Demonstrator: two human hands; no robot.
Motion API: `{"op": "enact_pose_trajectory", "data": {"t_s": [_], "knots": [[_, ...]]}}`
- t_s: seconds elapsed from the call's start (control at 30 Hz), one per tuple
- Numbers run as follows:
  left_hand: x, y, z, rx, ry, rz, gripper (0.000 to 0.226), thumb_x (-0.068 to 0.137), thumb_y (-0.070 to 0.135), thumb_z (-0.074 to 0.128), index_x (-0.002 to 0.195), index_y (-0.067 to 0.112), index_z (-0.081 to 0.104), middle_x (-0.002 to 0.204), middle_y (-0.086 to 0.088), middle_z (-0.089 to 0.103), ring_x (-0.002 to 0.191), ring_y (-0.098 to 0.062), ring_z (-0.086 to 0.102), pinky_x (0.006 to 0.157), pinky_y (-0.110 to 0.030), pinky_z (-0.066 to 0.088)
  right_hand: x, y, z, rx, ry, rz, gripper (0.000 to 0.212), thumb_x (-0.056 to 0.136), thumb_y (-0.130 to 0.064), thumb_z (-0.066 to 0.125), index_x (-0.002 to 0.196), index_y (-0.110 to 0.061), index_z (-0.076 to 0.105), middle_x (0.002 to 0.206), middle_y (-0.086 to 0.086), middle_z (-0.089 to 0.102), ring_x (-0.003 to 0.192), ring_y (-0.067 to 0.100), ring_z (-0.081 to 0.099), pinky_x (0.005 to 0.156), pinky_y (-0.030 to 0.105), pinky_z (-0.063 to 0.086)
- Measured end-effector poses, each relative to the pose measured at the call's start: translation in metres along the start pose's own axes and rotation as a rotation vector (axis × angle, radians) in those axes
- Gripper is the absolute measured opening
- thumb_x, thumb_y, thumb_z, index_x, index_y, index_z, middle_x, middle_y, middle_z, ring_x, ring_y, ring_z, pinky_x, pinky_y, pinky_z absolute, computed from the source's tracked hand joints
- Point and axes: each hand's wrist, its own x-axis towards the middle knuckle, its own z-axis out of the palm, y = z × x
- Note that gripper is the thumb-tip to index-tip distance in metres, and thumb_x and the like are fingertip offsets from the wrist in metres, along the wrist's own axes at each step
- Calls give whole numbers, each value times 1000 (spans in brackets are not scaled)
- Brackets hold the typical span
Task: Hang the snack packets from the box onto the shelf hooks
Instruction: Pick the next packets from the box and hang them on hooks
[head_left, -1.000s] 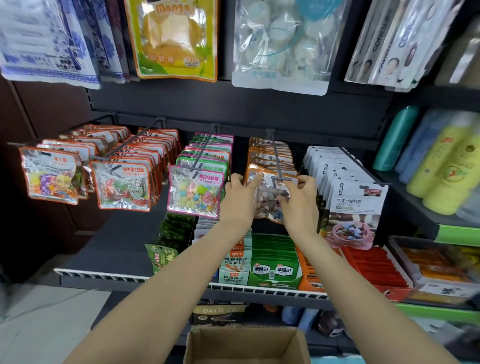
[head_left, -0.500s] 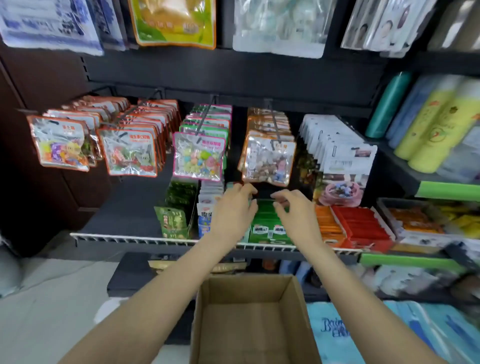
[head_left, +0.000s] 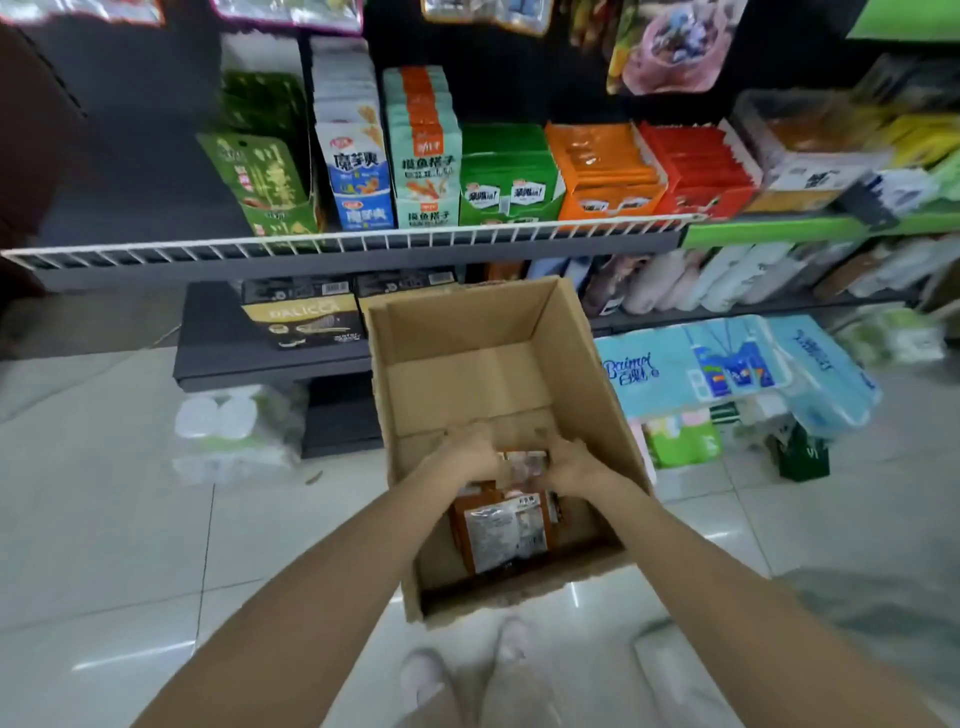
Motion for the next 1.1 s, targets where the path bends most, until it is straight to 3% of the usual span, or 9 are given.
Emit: {"op": "enact_pose_trajectory", "data": {"t_s": [0.07,0.17,0.27,0.33,0.63,0.8,0.87,0.93,1.1], "knots": [[5,-9,16,128,-95,-37,77,74,52,72,132,9,44,130,-9,49,122,-29,45,96,-34,43,5,12,10,-98,-69,-9,102,73,-31,79,150,-27,12,154,13,15,140,35,14,115,39,23],[14,-19,33,141,-83,-67,83,72,41,78,137,9,38,137,-10,46,124,-28,45,100,-34,40,17,16,18,-225,-100,-92,117,67,-26,83,151,-29,3,158,3,-7,145,28,-1,118,40,12],[22,-24,42,16,-34,-171,95,69,32,82,140,7,25,135,-14,43,125,-31,42,101,-40,41,29,12,24,-333,-104,-183,121,64,-24,84,150,-29,-1,159,2,-2,146,22,-4,119,43,12],[27,-30,46,-123,1,-252,100,67,26,84,141,6,20,134,-16,42,124,-32,44,98,-40,44,34,7,24,-364,-67,-202,118,62,-25,85,150,-29,7,154,5,14,143,26,10,115,45,23],[38,-42,45,-410,143,-220,36,78,14,76,109,3,61,110,-10,63,101,-24,60,80,-30,46,34,4,12,-300,90,-235,52,74,-19,77,120,-20,53,112,6,64,107,25,59,87,37,48],[25,-31,16,-530,255,18,15,87,19,67,93,6,67,89,-9,63,86,-18,58,64,-21,40,22,8,-9,-152,263,-358,31,81,-19,70,111,-18,61,122,6,50,111,22,51,96,36,44],[19,-27,3,-490,315,108,14,89,23,64,83,11,60,78,-3,55,77,-14,49,57,-23,33,13,4,-20,-155,317,-429,16,83,-20,69,89,-20,54,106,6,53,102,24,54,78,32,44],[8,-23,-13,-477,404,189,13,90,24,62,82,14,60,77,-2,54,73,-13,47,60,-23,34,0,-3,-33,-168,436,-440,25,85,-22,66,81,-20,41,84,0,51,82,24,54,59,29,35],[-27,-18,-61,-601,618,361,21,84,30,69,96,13,68,86,3,64,74,-6,54,66,-18,39,-30,-33,-65,102,644,-504,39,81,-20,70,66,-22,34,62,-5,42,62,16,40,54,34,26]]}}
